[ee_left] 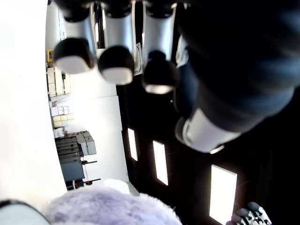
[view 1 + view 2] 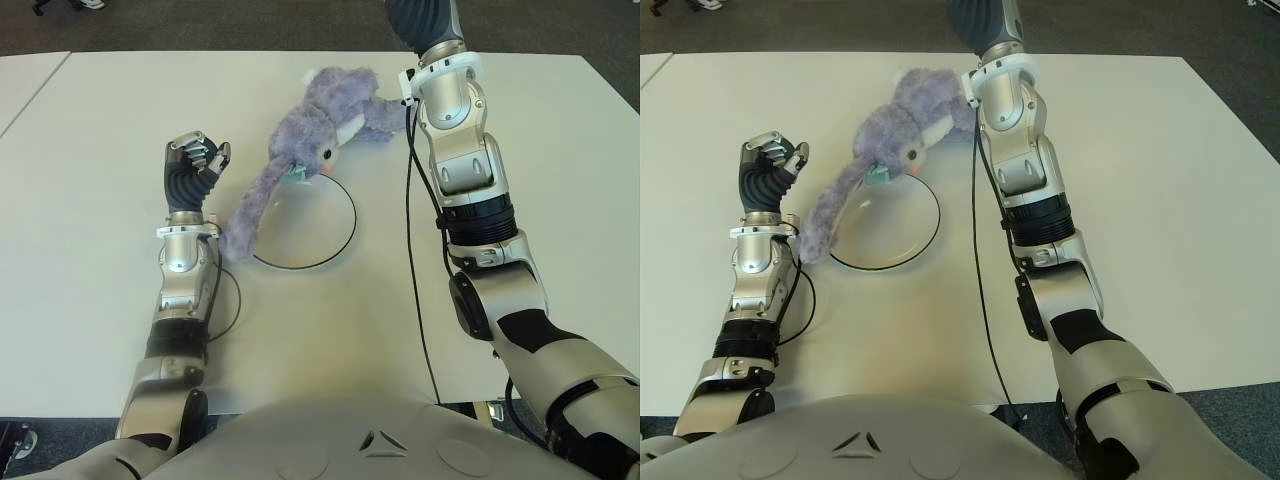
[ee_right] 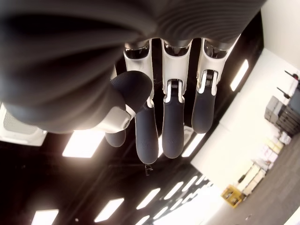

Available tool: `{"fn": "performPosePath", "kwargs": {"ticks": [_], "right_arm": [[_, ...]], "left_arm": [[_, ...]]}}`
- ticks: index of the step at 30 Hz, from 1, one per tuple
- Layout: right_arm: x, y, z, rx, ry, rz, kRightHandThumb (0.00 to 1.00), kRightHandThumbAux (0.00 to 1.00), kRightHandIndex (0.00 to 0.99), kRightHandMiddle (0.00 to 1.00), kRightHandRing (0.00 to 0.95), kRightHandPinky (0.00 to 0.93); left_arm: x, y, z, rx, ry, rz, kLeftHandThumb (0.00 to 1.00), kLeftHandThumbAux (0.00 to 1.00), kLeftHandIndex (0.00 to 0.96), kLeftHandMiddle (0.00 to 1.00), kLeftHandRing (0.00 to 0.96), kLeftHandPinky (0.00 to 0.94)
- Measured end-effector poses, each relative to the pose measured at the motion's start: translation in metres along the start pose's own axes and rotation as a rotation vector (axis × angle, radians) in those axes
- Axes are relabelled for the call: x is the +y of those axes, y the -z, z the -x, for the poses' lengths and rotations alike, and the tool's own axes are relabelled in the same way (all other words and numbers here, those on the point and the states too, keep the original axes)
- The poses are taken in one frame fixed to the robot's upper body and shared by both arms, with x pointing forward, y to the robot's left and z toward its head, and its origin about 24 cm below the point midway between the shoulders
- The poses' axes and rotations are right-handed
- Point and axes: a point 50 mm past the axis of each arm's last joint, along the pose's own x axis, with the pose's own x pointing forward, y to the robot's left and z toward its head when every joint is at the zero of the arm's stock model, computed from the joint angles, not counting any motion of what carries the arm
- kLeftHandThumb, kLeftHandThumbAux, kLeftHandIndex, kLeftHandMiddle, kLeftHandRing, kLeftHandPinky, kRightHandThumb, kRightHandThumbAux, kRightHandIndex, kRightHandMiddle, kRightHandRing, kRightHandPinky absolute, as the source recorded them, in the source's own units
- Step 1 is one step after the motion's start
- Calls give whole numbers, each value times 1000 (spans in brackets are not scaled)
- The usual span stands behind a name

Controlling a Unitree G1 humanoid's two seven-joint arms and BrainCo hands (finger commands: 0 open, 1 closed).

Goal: Put the doll into the plate.

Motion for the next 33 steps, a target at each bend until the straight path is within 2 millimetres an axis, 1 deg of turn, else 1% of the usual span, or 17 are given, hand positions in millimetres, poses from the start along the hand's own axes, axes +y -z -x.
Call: {"fn": "performPosePath", "kwargs": {"ticks": [3, 4, 5, 8, 10, 15, 23, 33], "right_arm": [[0, 0, 1, -8, -6, 34, 953, 659, 386, 496, 526, 853], [0, 0, 2, -10, -8, 44, 919, 664, 396, 511, 665, 862], [0, 0, 2, -13, -12, 53, 897, 668, 402, 520, 755, 869], [0, 0, 3, -23, -21, 74, 870, 672, 410, 532, 866, 878], [0, 0, 3, -29, -26, 78, 864, 673, 413, 535, 894, 882], [0, -1, 3, -43, -42, 84, 859, 674, 416, 538, 919, 885], [1, -1, 4, -85, -64, 91, 857, 675, 414, 538, 918, 876], [-1, 13, 7, -183, -123, 155, 858, 674, 411, 539, 888, 849]], "left_arm": [[0, 0, 0, 1, 0, 1, 494, 810, 731, 864, 882, 879], [0, 0, 0, 1, -1, 1, 494, 811, 731, 865, 883, 878], [0, 0, 0, 1, -1, 1, 494, 811, 731, 865, 883, 878], [0, 1, 0, 2, -2, 3, 494, 811, 728, 864, 882, 875], [0, 1, -1, 3, -3, 6, 494, 810, 726, 863, 881, 874], [0, 1, -1, 4, -5, 8, 492, 810, 728, 863, 881, 876], [0, 1, -1, 5, -5, 9, 487, 809, 737, 864, 881, 877], [0, 1, -1, 4, -4, 10, 474, 816, 762, 874, 887, 880]]}}
